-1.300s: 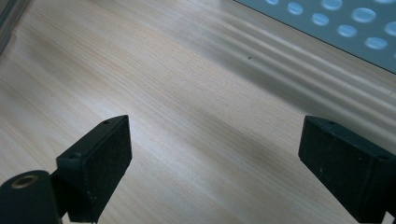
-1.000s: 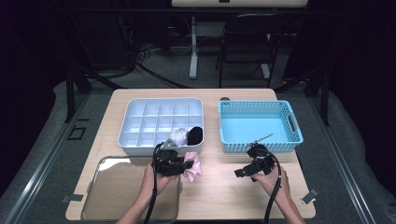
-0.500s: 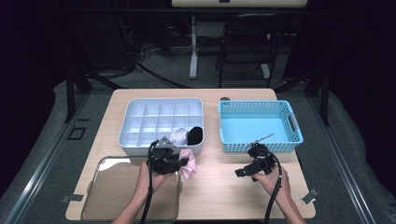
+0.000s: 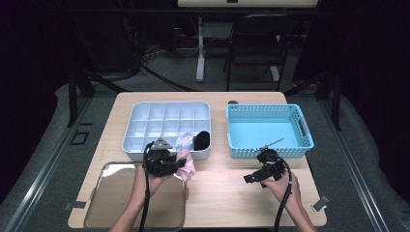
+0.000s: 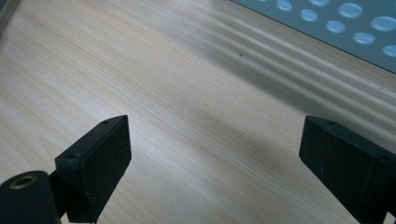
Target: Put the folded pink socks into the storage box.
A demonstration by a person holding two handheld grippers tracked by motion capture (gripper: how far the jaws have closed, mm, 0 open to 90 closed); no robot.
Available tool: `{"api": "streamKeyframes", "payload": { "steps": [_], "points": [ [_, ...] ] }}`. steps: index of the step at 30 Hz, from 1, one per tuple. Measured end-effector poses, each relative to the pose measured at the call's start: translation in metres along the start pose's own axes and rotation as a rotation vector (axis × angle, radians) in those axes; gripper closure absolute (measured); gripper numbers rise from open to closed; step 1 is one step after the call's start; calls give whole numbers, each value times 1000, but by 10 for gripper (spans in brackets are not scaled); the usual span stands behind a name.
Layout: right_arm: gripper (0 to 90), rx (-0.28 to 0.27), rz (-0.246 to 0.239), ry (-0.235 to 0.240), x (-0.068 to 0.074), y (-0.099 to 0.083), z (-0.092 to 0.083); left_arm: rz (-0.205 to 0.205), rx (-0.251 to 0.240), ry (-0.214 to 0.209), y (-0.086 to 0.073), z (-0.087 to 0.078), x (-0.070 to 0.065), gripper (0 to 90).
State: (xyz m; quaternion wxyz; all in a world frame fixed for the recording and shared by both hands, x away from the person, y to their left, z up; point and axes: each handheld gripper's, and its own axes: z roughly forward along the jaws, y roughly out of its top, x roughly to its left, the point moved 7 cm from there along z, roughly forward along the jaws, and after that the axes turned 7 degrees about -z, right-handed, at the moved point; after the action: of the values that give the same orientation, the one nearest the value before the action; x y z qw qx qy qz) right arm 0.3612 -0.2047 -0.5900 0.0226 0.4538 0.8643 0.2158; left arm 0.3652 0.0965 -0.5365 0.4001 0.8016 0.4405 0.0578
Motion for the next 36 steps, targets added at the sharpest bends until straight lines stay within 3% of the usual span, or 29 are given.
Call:
{"api": "streamKeyframes", "payload": {
  "steps": [15,36],
  "points": [
    [86,-9,11,9,1,0,1,-21,-9,68,2,-18,27,701],
    [86,-8,17,-14,-2,0,-1,-46,-91,123,16,-45,47,701]
  ]
}}
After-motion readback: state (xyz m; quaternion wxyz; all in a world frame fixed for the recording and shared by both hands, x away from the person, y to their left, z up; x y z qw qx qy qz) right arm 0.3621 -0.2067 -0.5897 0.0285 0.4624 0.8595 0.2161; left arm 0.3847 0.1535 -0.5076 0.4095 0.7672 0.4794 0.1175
